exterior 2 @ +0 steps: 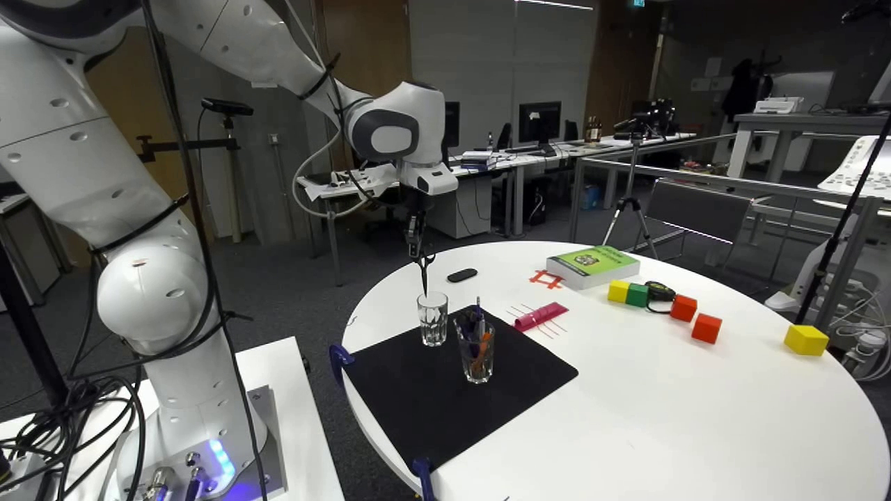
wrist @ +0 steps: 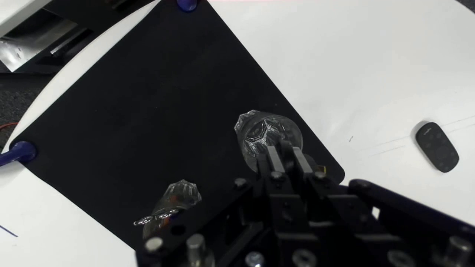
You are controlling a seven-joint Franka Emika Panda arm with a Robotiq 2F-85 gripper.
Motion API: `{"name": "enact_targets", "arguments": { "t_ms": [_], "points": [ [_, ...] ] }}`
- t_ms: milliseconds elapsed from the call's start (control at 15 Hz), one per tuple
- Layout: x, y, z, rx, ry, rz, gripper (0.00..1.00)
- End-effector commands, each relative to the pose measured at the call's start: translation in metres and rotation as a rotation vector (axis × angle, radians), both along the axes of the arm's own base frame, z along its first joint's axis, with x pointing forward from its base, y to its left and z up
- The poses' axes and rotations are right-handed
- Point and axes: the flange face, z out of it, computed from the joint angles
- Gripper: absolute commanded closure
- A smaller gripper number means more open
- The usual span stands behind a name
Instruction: Move one scissors from the glass on the right to the glass on the left.
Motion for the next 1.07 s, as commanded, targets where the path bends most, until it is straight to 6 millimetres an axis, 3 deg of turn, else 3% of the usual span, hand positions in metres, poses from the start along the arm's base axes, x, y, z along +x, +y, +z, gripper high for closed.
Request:
{"name": "enact_targets", "arguments": {
  "t_ms": [0, 333, 1000],
  "points": [
    [0.008, -0.006, -0.007, -0.009, -0.035, -0.006, 0.98],
    [0.019, -0.009, -0.023, -0.007, -0.063, -0.025, 0.98],
    [0.030, 0.003, -0.061, 0.035, -0.030, -0.004, 0.98]
  ]
}}
